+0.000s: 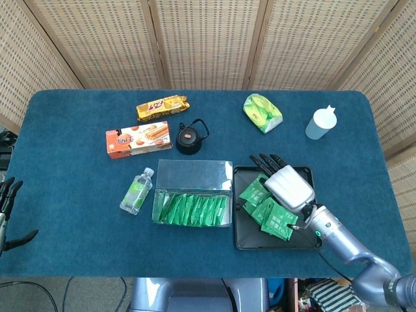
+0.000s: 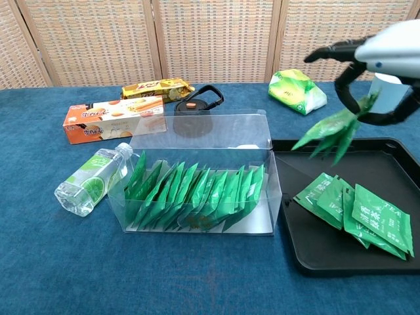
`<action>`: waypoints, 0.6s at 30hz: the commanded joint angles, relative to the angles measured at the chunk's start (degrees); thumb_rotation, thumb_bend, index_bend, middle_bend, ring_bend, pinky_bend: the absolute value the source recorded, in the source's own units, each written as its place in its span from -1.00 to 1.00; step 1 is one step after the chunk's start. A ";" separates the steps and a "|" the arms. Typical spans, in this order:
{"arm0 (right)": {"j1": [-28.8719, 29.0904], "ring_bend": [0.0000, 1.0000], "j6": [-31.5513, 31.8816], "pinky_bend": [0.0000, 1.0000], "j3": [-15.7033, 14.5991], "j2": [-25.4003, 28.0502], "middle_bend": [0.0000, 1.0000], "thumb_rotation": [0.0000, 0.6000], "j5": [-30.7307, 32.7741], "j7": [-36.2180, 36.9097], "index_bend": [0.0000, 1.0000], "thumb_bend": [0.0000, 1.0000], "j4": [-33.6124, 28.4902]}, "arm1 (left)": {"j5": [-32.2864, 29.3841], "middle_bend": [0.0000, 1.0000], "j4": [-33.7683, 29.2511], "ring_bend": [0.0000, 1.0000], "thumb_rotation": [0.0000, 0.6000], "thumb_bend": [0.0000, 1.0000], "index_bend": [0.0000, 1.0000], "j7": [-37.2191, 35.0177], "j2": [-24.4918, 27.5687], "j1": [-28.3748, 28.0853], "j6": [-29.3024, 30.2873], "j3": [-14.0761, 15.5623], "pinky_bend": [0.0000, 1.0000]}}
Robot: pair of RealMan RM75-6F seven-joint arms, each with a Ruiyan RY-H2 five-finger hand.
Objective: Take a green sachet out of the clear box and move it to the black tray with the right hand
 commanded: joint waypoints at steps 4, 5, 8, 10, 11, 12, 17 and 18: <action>-3.04 -1.00 1.16 -0.59 -2.25 -1.08 -0.83 1.00 -2.58 4.14 0.39 0.15 4.73 | 0.26 -1.00 -0.16 -1.00 1.00 -0.73 -1.00 0.38 -0.08 0.06 0.06 0.17 -1.00; -3.29 -1.00 1.26 -0.58 -2.35 -1.14 -0.84 1.00 -2.82 4.41 0.28 0.14 5.12 | 0.27 -1.00 -0.17 -1.00 1.00 -0.73 -1.00 0.42 -0.09 0.07 0.08 0.18 -1.00; -3.95 -1.00 1.14 -0.57 -2.05 -0.98 -0.94 1.00 -1.71 3.69 -0.50 -0.11 4.95 | 0.29 -1.00 -0.16 -1.00 1.00 -0.73 -1.00 0.45 -0.10 0.07 0.11 0.16 -1.00; -4.40 -1.00 1.47 -0.58 -1.48 -0.62 -1.00 1.00 -0.66 2.70 -0.84 -0.37 4.26 | 0.35 -1.00 -0.16 -1.00 1.00 -0.73 -1.00 0.43 -0.09 0.08 0.15 0.17 -1.00; -4.71 -1.00 1.89 -0.60 -1.09 -0.32 -1.00 1.00 -0.21 2.31 -0.90 -0.44 3.74 | 0.38 -1.00 -0.16 -1.00 1.00 -0.73 -1.00 0.40 -0.09 0.10 0.17 0.18 -1.00; -4.98 -1.00 2.41 -0.62 -0.76 -0.02 -1.00 1.00 -0.05 2.31 -0.96 -0.54 3.31 | 0.38 -1.00 -0.13 -1.00 1.00 -0.73 -1.00 0.40 -0.10 0.11 0.19 0.18 -1.00; -7.06 -1.00 6.44 -0.68 0.56 2.23 -1.00 1.00 -0.59 4.68 -1.00 -0.65 0.87 | 0.38 -1.00 -0.10 -1.00 1.00 -0.73 -1.00 0.15 -0.01 0.15 0.29 0.13 -1.00; -7.69 -1.00 7.60 -0.69 0.72 2.81 -1.00 1.00 -1.02 5.55 -1.00 -0.66 0.31 | 0.41 -1.00 -0.09 -1.00 1.00 -0.73 -1.00 0.07 0.01 0.16 0.33 0.12 -1.00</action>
